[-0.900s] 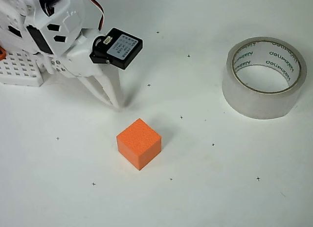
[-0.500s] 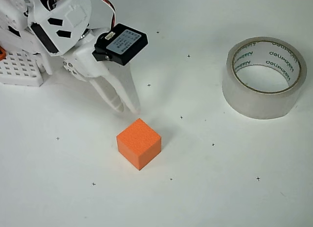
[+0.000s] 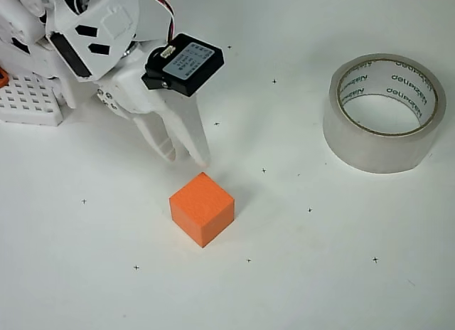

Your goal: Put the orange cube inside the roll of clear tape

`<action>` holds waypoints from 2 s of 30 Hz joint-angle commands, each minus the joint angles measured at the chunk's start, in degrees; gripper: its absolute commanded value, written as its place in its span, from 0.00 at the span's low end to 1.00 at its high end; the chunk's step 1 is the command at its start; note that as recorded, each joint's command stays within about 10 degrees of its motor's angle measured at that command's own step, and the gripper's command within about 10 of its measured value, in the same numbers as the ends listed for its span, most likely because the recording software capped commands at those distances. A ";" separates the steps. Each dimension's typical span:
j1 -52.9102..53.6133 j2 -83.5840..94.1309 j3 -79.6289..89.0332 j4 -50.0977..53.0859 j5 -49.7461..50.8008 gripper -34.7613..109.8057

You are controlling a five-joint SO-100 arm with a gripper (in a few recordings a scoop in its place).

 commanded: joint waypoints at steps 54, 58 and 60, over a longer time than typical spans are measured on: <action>5.45 -51.94 -36.65 -3.52 -9.05 0.56; 5.71 -52.29 -36.65 -3.78 -9.14 0.55; 5.71 -52.03 -36.56 -3.78 -9.14 0.52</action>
